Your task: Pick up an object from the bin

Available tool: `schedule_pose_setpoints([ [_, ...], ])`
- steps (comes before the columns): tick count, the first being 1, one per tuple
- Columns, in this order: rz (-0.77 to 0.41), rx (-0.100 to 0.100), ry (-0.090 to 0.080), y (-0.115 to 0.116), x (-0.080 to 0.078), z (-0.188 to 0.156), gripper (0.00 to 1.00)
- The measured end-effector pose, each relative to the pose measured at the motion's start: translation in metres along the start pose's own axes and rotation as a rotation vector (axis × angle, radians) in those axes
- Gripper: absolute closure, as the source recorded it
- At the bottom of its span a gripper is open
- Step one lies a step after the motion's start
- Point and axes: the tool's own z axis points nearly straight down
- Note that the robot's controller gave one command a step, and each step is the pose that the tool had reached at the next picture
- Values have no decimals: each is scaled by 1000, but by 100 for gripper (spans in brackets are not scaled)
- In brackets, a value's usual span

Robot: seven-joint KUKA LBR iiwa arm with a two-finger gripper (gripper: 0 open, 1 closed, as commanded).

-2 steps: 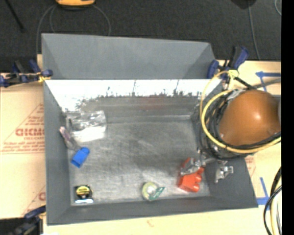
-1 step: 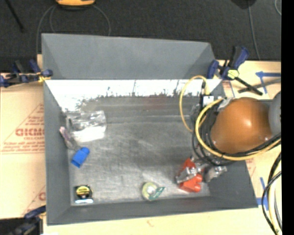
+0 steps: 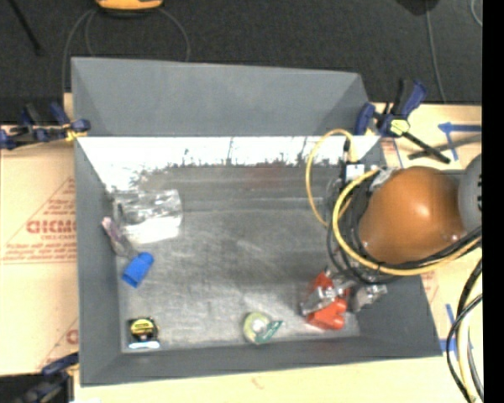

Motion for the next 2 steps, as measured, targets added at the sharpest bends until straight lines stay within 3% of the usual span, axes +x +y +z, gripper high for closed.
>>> schedule_pose_setpoints([
  [1,3,2,8,-1,4,-3,100],
  [2,8,10,10,-3,5,-83,100],
])
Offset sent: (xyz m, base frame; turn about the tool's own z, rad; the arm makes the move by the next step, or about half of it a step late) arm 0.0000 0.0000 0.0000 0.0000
